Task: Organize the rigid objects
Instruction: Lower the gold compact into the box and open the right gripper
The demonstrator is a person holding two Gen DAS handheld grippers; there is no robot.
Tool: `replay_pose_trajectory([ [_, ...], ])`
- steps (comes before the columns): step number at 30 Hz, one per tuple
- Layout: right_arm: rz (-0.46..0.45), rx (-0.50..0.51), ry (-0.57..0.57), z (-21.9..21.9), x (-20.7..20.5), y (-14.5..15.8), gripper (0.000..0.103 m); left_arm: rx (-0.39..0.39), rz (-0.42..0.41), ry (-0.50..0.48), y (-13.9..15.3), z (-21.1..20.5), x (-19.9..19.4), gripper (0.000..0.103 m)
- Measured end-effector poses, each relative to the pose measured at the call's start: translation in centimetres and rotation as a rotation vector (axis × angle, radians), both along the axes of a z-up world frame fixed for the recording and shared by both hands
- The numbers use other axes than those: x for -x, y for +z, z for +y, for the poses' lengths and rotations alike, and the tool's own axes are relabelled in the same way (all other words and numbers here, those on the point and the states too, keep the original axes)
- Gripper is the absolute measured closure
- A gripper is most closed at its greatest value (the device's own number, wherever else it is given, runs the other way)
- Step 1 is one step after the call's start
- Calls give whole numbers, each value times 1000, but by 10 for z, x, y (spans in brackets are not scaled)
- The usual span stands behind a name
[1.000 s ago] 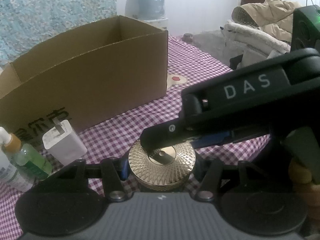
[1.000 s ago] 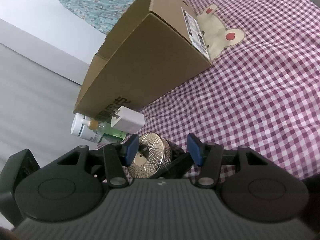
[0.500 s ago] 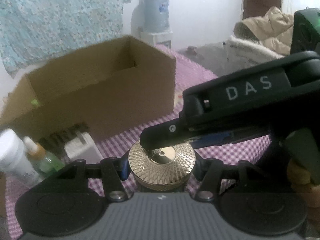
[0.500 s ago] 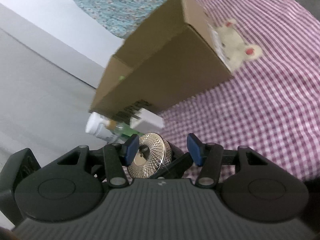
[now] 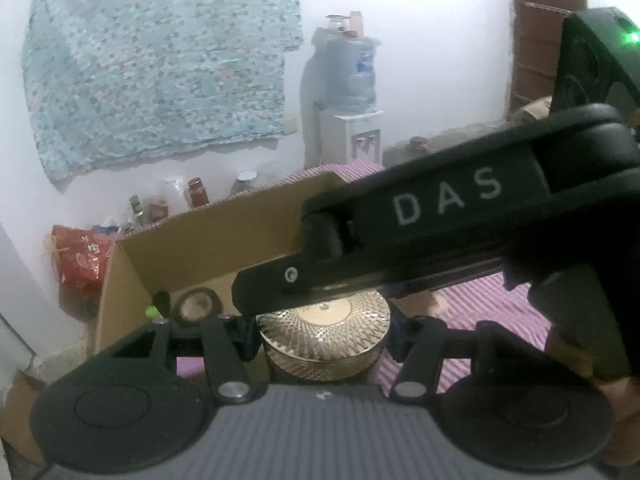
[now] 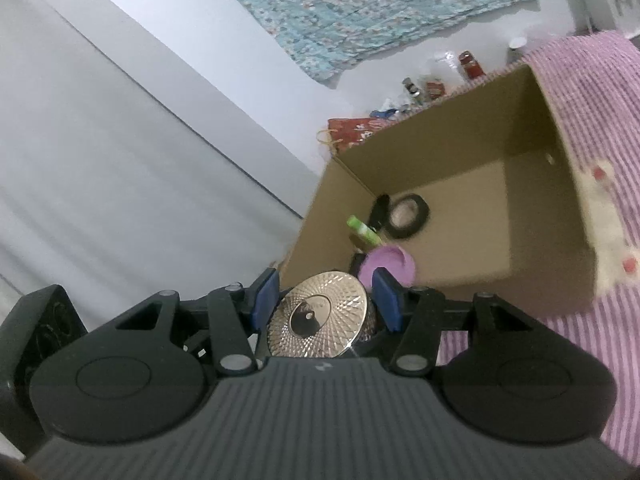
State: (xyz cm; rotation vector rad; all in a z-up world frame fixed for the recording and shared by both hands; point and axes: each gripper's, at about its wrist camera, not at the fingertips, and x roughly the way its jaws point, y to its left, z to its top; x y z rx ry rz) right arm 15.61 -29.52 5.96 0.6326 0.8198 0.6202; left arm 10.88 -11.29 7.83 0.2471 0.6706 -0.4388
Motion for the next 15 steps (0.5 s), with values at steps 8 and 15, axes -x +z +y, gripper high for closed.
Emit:
replay_pose_trajectory([
  [8,94,33,55,16,-110,6,51,30,159,73,11,14,-105,45],
  [15,256,62,79,24,-199,-35,51,-27,301,170,-23,8,-190,45],
])
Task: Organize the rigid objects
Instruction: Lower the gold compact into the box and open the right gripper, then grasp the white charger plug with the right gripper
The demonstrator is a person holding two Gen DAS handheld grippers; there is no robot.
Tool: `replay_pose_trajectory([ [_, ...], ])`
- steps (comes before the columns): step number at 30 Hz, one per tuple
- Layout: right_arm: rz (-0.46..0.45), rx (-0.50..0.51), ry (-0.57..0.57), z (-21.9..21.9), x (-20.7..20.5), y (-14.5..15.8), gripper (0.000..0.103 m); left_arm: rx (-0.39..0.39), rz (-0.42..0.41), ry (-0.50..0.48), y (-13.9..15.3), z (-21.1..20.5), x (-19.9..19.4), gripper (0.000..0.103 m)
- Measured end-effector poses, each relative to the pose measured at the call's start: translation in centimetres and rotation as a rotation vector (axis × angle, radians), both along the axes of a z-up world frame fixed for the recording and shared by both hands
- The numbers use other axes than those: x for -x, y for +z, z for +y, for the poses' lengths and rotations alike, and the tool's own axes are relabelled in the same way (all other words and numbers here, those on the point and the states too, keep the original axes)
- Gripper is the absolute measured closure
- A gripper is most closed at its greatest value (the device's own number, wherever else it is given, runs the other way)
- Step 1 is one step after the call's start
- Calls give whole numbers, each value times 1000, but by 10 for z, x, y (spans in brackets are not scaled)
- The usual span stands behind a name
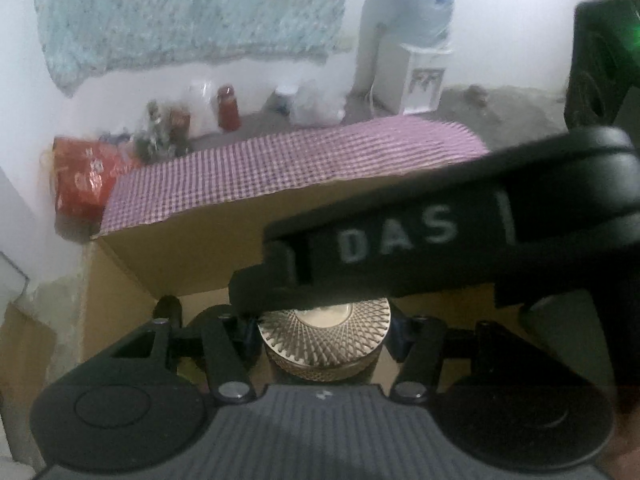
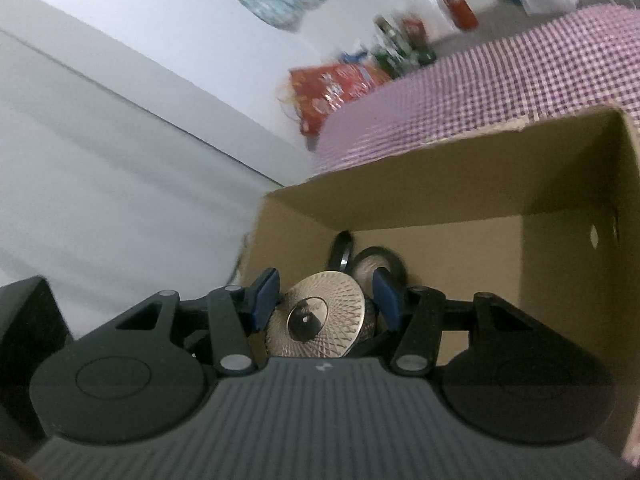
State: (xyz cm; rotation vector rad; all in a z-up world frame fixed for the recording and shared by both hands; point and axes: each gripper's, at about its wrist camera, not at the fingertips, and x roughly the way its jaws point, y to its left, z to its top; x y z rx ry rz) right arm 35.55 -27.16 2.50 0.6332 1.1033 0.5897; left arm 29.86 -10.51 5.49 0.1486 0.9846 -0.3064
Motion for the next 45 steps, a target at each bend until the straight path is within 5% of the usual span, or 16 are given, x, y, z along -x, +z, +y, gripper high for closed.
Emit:
replay_pose_trajectory([
  [7,50,67,18,7,-43,-33,52,39,122,93,-34,12,-52,45],
  [18,59,96,14,8,-67,-61,51,38,141,138,-52,13,-71,41],
  [27,-57,60,-29,-6,-43,-22,51,112,111,157,-27,20,-60,31],
  [38,-337,-110,-148,-73,92,85,45,212,-79,61,61,45,43,13],
  [42,-408,-132,-185,-96,157,92,38,255,-145,49,74,59,100,0],
  [45,-404,-142,-206,-104,199,72,33,268,-160,40,66,69,138,0],
])
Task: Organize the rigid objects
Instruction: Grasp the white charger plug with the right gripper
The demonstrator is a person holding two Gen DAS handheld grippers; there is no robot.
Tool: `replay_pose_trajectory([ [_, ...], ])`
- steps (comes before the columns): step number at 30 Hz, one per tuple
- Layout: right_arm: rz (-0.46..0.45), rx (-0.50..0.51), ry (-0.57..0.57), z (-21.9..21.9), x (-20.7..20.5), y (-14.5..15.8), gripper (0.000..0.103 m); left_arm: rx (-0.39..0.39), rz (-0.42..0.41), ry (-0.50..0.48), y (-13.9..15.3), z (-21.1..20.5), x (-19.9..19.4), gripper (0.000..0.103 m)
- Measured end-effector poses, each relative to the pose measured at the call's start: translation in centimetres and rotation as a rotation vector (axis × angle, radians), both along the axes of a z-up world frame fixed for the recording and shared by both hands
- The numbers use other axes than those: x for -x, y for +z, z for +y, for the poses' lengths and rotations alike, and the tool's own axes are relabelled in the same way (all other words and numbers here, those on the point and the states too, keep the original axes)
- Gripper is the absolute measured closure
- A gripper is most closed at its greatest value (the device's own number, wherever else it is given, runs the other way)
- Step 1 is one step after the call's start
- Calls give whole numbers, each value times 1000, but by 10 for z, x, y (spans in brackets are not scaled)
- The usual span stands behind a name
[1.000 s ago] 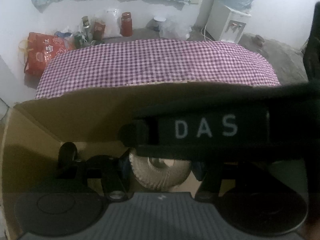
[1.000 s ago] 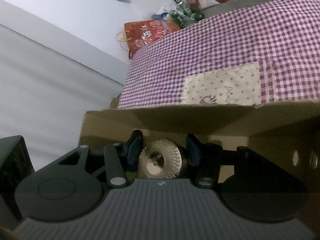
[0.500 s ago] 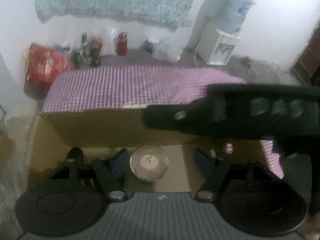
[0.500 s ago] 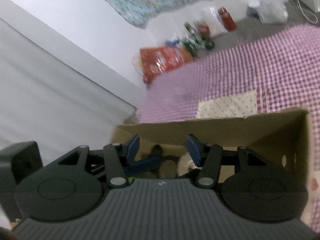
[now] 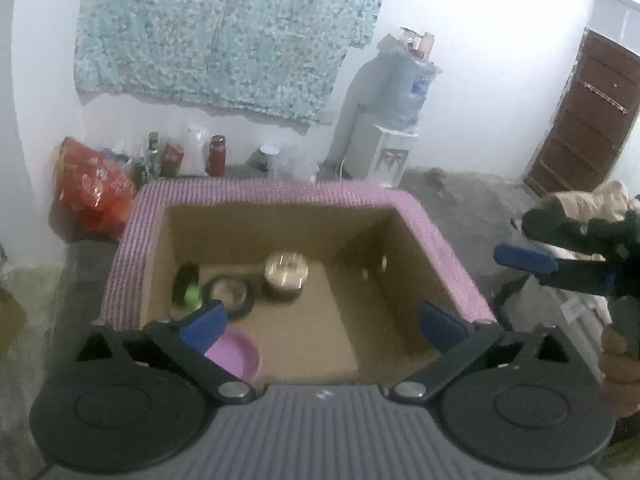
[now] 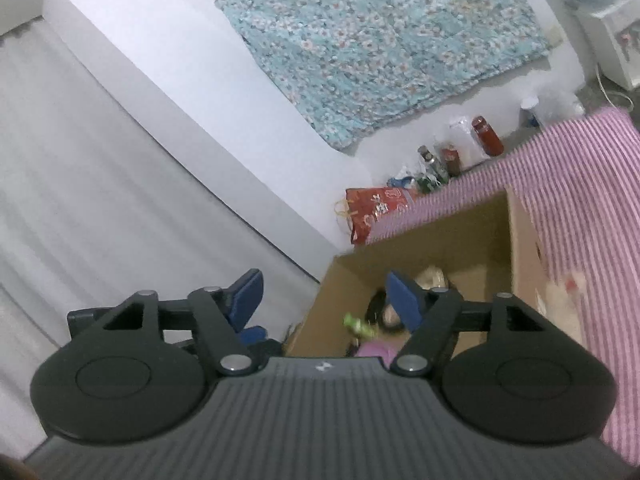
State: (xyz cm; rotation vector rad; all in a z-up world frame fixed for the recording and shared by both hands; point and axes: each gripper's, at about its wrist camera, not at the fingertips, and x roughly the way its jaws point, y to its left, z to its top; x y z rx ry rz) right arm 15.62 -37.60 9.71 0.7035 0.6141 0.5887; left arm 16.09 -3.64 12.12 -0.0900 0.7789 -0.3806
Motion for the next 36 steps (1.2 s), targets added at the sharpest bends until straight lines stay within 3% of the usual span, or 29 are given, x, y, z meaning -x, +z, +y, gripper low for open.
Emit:
replay_pose_trajectory([
  [7,154,4,-31,17,52,-83,32,3,3,-17,-54,16,72,0],
  [11,244,9,-23,36,55,-118,32,161,-2,-104,-80,20,95,0],
  [13,265,23,-9,46,51,-123,32,192,15,-116,-93,17,97,0],
  [17,272,77,18,68,41,-128,32,95,39,-52,-118,2,88,0],
  [21,293,121,35,87,27,-132,32,5,83,-58,-142,-13,76,0],
  [26,315,142,56,104,11,-139,34,-73,23,-53,-158,-26,75,5],
  [36,351,170,83,126,-12,-153,44,-129,-35,-53,-171,-51,63,23],
])
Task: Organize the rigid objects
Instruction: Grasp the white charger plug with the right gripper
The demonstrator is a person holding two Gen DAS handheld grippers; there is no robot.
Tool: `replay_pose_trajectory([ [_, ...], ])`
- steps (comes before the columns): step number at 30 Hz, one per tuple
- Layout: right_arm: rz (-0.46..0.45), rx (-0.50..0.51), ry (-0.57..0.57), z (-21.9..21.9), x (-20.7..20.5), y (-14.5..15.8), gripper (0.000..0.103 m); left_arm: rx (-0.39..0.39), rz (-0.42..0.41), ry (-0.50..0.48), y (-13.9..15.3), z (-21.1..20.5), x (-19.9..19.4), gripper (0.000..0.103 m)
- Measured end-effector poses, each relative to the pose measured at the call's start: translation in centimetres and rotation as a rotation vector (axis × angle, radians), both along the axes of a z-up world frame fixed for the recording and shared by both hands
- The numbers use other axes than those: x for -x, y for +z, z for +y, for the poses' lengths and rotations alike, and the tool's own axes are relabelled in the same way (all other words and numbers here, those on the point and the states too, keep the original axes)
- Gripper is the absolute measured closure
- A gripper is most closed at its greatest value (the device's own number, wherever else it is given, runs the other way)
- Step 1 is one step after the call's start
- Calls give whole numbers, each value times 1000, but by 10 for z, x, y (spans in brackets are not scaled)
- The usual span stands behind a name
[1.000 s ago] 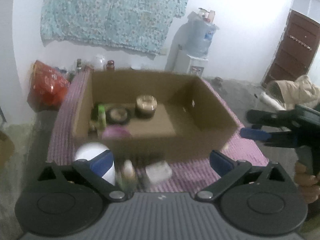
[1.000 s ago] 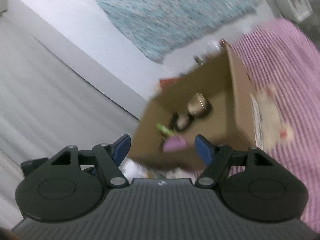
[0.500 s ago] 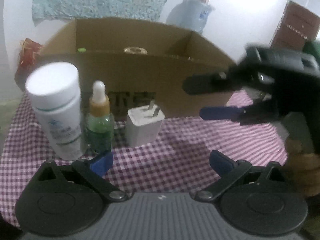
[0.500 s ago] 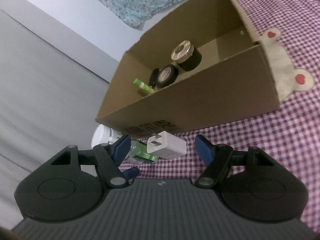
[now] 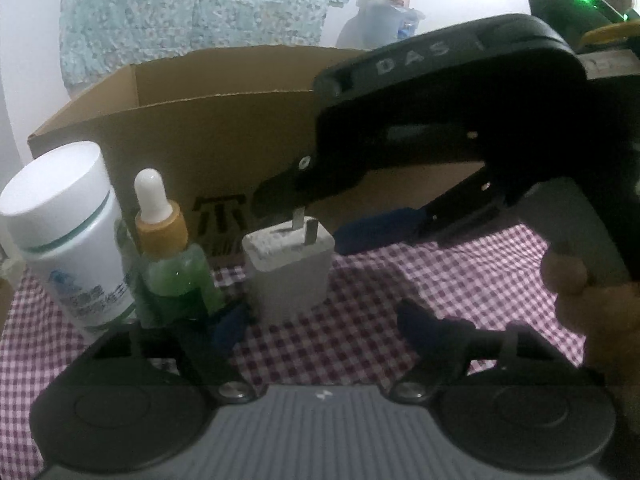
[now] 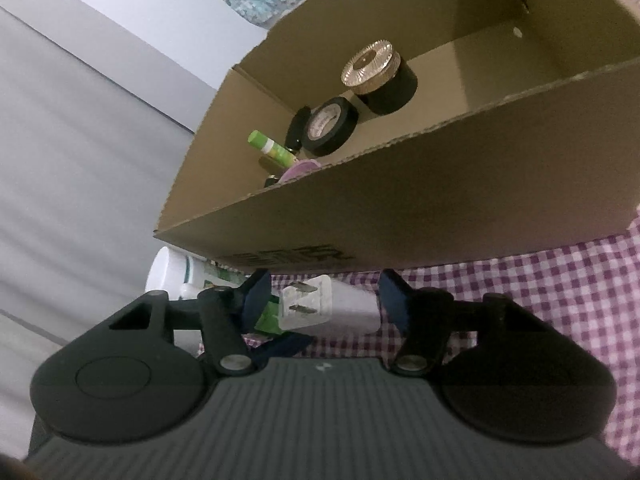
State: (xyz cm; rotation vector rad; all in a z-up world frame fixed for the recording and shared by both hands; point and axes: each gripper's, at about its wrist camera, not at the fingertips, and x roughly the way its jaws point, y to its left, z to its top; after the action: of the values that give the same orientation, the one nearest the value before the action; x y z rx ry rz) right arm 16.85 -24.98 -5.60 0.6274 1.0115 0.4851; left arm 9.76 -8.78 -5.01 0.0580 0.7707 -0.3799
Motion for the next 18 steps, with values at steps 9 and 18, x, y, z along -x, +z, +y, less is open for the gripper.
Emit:
replay_pose_trajectory([
  [9,35,-2,-1,2,-2,-2,48,40,12,33,1,6,-12,46],
  [18,99,-66,-58,-21,22,-3,49,85,35,-1,9,0,0,54],
])
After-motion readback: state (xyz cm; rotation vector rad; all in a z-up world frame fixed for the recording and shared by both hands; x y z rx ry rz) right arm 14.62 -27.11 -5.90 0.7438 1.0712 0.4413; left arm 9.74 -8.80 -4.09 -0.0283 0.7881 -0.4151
